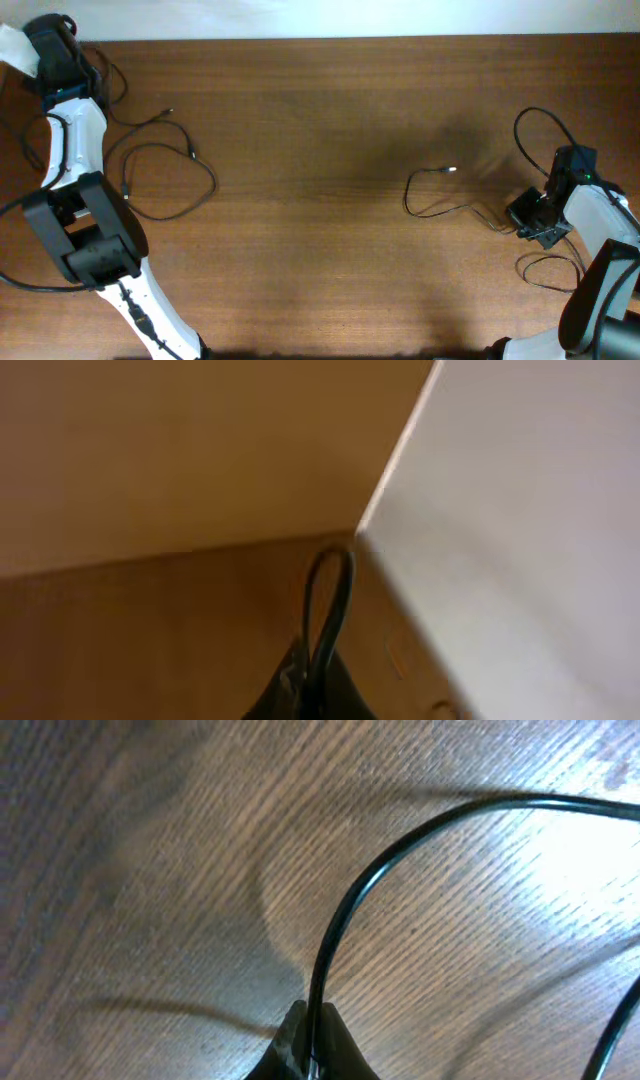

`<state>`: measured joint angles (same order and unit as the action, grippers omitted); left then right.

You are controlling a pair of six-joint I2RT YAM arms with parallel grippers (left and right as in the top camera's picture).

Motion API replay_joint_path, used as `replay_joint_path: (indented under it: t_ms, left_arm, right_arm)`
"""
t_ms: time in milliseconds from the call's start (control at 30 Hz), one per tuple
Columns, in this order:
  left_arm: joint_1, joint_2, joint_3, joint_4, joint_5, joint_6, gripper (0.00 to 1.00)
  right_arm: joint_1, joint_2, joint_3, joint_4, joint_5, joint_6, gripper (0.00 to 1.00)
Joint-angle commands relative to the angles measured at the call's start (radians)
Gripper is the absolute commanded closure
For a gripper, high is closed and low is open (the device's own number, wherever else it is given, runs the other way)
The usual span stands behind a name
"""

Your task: Untangle cables

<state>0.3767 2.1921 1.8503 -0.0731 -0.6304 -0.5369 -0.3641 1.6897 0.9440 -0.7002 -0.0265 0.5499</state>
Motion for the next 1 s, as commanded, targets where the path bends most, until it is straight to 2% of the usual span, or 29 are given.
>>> replay_joint_path:
  t_ms: [0, 67, 100, 133, 167, 233, 300, 367, 400, 467, 533, 633, 667, 733, 767, 833, 867, 900, 933, 967]
  left_arm:
    - [0.041, -0.002, 0.004, -0.092, -0.066, 0.019, 1.0]
    - [0.066, -0.003, 0.004, -0.165, -0.04, 0.014, 0.96]
    - [0.072, -0.002, 0.004, -0.238, 0.034, 0.011, 0.52]
    - [0.072, -0.002, 0.004, -0.265, 0.064, 0.011, 0.34]
    - [0.072, -0.002, 0.003, -0.291, 0.114, 0.011, 0.03]
    - [0.071, -0.002, 0.003, -0.393, 0.342, 0.012, 0.01]
    - [0.069, -0.002, 0.003, -0.586, 0.542, 0.011, 0.01]
    - [0.069, -0.002, 0.002, -0.696, 0.618, 0.011, 0.01]
    - [0.068, -0.001, 0.001, -0.726, 0.702, 0.011, 0.01]
    - [0.058, 0.0, 0.001, -0.734, 0.979, 0.012, 0.01]
    - [0.049, 0.001, 0.001, -0.695, 1.129, 0.012, 0.01]
    - [0.049, 0.001, 0.001, -0.492, 1.219, -0.037, 0.01]
    - [0.042, 0.001, 0.001, -0.481, 1.198, -0.042, 0.01]
    - [0.014, 0.001, 0.001, -0.549, 1.035, -0.003, 0.01]
    - [-0.014, 0.001, 0.0, -0.565, 0.985, 0.158, 0.12]
    - [-0.054, 0.001, 0.0, -0.589, 0.907, 0.314, 0.59]
    - [-0.075, 0.001, 0.0, -0.602, 0.805, 0.319, 0.84]
    - [-0.088, 0.001, 0.0, -0.611, 0.716, 0.319, 0.9]
    - [-0.102, 0.001, 0.0, -0.636, 0.563, 0.319, 1.0]
    - [-0.104, 0.002, 0.0, -0.655, 0.484, 0.308, 1.0]
  right_arm:
    - [-0.002, 0.006, -0.01, -0.002, -0.003, 0.009, 0.96]
    - [-0.002, 0.006, -0.01, -0.001, -0.013, 0.009, 0.95]
    - [-0.002, 0.006, -0.01, -0.001, -0.024, 0.009, 0.94]
    - [-0.002, 0.006, -0.01, -0.001, -0.03, 0.009, 0.93]
    - [-0.002, 0.006, -0.01, -0.001, -0.034, 0.009, 0.92]
    - [-0.002, 0.006, -0.01, 0.0, -0.033, 0.009, 0.92]
    - [-0.002, 0.006, -0.01, -0.003, -0.034, 0.009, 0.92]
    - [-0.002, 0.006, -0.01, 0.0, -0.033, 0.009, 0.92]
    - [-0.002, 0.006, -0.01, 0.0, -0.033, 0.009, 0.92]
    - [-0.002, 0.006, -0.01, -0.004, -0.033, 0.008, 0.9]
    - [-0.002, 0.006, -0.013, -0.01, -0.033, 0.008, 0.89]
    - [-0.002, 0.006, -0.046, -0.006, -0.032, 0.008, 0.87]
    - [-0.002, 0.006, -0.064, 0.001, -0.033, 0.008, 0.87]
    - [-0.002, 0.006, -0.081, 0.0, -0.033, 0.008, 0.87]
    - [-0.002, 0.006, -0.082, 0.001, -0.032, 0.008, 0.87]
    - [-0.002, 0.006, -0.082, 0.005, -0.032, 0.008, 0.87]
    - [-0.002, 0.006, -0.082, 0.008, -0.032, 0.008, 0.87]
    - [-0.002, 0.006, -0.082, 0.008, -0.032, 0.008, 0.87]
    - [-0.002, 0.006, -0.082, 0.008, -0.032, 0.008, 0.87]
    - [-0.002, 0.006, -0.082, 0.008, -0.032, 0.008, 0.87]
